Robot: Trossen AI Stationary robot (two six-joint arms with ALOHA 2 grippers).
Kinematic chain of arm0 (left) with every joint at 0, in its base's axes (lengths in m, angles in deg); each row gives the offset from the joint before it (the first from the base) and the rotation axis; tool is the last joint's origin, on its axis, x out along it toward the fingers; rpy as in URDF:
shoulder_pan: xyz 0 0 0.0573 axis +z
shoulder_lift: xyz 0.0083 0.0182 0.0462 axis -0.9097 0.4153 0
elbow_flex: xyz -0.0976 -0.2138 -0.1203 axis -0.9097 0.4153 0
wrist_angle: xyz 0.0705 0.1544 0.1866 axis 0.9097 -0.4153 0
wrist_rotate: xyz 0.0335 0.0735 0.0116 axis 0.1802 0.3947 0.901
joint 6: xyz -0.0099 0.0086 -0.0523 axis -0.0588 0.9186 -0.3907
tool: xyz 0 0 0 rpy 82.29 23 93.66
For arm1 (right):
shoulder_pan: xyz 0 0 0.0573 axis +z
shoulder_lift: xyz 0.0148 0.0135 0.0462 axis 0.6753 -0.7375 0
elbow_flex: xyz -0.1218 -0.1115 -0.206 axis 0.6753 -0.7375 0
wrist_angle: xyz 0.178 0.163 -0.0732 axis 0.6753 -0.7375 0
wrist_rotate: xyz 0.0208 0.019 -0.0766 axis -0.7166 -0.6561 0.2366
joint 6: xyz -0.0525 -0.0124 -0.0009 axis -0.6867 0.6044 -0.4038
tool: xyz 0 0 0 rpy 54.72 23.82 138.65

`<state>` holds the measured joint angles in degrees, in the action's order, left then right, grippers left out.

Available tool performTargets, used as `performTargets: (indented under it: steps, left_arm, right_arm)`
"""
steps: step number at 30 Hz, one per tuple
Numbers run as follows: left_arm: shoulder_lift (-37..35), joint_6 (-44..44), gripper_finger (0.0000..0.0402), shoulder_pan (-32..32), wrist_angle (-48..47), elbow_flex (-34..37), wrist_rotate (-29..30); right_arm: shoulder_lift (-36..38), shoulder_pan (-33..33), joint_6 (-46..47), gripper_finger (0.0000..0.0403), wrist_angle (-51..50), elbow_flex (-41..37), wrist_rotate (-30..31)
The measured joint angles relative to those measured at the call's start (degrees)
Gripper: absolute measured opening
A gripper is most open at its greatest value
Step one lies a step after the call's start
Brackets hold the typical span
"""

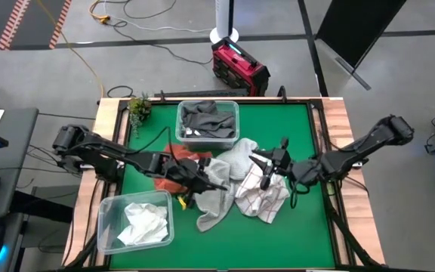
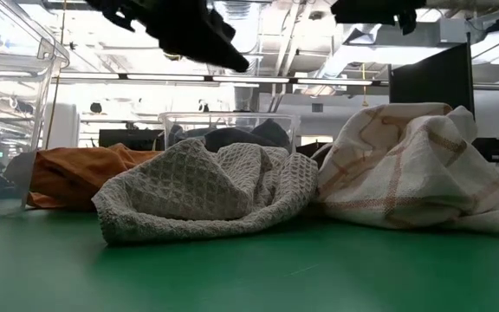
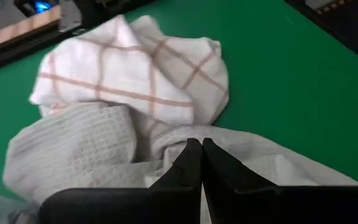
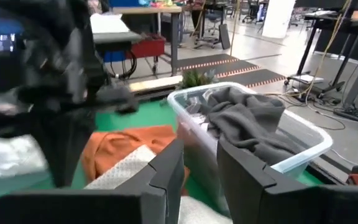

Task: Sort towels by color in basket
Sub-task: Put the top orange towel into the top transparent bin

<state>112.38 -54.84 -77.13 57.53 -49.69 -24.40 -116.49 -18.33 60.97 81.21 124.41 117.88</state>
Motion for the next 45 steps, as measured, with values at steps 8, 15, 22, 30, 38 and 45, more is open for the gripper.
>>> performTargets:
  steps: [8,15,22,30,38,45]
  left_arm:
    - [-8.2,1.0,0.0000,-0.2,0.0,6.3,0.0]
    - [-19.3,-0.1,0.0000,-0.4,-1.6,13.1,0.0]
    - [-29.3,-5.9,0.0001,-2.0,-7.6,18.7,0.1]
    - [-29.5,-9.0,0.0059,-2.3,-1.6,18.9,9.3]
    - [-19.8,-11.6,0.0099,6.7,-13.1,11.1,0.9]
    - [-7.6,-13.3,0.0100,11.7,-37.8,-4.1,0.4]
  right_arm:
    - [-6.1,0.6,-0.6,0.0127,0.5,2.7,-0.4]
    - [-11.8,1.9,-1.1,0.0127,-3.7,10.8,-1.5]
    - [-22.0,4.6,-1.4,0.0134,-9.0,19.8,-6.2]
    - [-29.0,4.9,4.4,0.0183,-24.8,30.0,-6.1]
    - [-26.7,1.7,-1.2,0.0214,-26.3,32.4,-5.9]
    - [-23.4,-2.0,0.1,0.0214,-29.5,32.5,-5.8]
